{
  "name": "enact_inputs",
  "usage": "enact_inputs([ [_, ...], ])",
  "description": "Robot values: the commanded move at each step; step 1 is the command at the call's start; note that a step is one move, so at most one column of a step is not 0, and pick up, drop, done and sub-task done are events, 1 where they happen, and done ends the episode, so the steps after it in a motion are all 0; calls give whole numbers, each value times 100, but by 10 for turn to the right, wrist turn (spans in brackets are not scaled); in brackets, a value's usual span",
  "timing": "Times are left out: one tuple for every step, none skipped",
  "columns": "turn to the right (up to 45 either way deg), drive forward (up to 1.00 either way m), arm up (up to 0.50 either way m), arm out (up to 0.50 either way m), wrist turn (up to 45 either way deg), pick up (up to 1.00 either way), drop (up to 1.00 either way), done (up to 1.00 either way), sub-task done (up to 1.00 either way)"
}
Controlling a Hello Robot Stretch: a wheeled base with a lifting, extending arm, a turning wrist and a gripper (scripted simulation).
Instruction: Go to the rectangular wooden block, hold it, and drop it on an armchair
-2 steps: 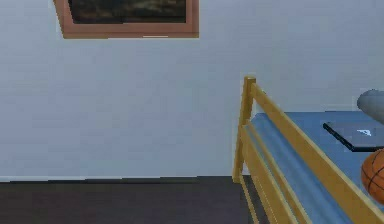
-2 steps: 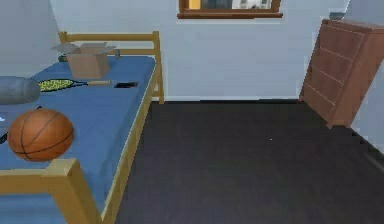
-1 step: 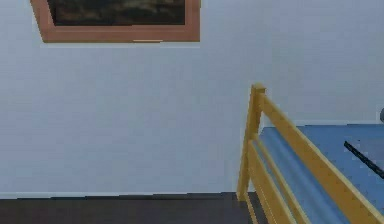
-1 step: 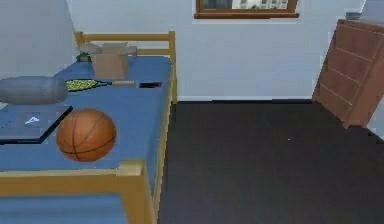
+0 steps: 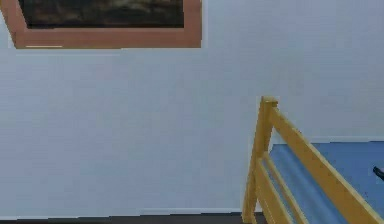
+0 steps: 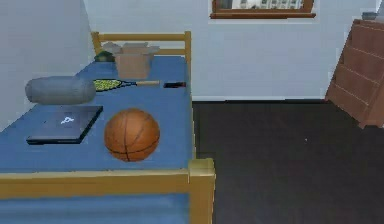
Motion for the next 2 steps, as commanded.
enact_inputs([
  [-450,0,0,0,0,0,0,0,0],
  [-450,0,0,0,0,0,0,0,0],
])
